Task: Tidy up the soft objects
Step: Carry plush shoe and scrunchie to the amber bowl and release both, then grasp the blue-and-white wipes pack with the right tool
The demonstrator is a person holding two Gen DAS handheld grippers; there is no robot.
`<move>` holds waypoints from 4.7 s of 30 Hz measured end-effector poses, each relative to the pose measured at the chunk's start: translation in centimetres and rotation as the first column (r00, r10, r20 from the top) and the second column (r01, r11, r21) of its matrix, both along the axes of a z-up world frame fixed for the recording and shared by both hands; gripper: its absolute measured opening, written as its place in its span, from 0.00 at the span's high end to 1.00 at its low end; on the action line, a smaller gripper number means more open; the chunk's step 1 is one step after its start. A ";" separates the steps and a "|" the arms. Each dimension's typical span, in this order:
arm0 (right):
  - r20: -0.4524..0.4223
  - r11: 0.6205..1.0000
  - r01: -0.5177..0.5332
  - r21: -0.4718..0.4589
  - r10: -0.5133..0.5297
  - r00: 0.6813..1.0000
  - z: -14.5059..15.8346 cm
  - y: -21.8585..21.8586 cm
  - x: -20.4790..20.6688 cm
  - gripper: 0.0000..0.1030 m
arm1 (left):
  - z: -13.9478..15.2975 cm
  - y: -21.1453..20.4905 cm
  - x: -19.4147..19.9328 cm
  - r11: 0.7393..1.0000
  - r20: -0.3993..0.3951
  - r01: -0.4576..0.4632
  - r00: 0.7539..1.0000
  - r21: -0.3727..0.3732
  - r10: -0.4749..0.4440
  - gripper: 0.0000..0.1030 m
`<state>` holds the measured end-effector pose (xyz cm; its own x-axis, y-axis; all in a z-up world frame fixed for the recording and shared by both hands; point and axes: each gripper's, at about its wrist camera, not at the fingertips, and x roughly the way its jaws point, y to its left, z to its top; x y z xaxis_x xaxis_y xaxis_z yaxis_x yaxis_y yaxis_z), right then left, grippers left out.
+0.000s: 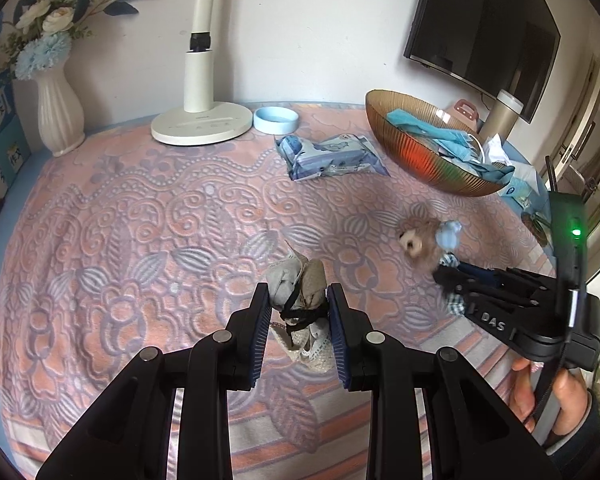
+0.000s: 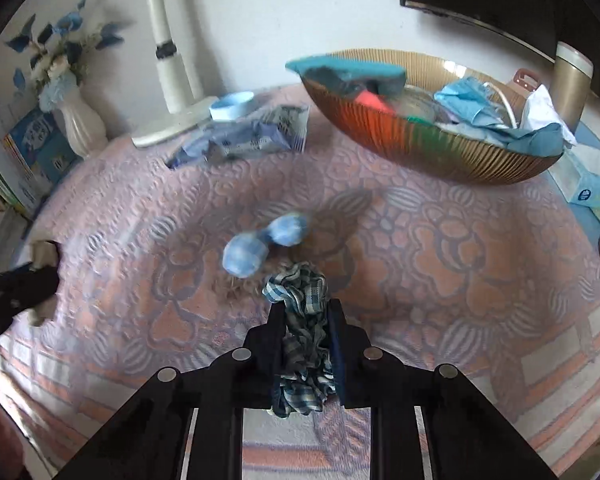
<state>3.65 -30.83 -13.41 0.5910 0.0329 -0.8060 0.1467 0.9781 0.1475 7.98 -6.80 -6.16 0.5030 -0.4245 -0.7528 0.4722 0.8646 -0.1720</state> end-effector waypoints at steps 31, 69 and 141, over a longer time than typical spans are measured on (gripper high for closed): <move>0.151 0.960 0.280 -0.018 -0.274 0.950 14.9 -17.2 10.7 0.78 | 8.9 -19.4 12.2 0.976 0.153 0.215 0.964 0.017 -0.215 0.73; 0.165 1.000 -0.015 0.008 0.014 0.986 9.5 5.2 4.3 0.29 | 9.3 4.1 5.2 0.988 0.216 -0.146 0.965 -0.040 0.151 0.01; 0.000 0.712 0.419 0.563 -0.507 0.862 -2.1 -0.1 15.2 0.40 | -2.1 -11.4 23.5 0.808 0.068 0.554 0.815 0.199 -0.575 0.56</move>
<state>18.81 -30.97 -15.50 0.7534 0.1155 -0.6474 0.4939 0.5506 0.6730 31.49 -18.24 -8.28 0.3025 -0.5388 -0.7863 0.8931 0.4485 0.0362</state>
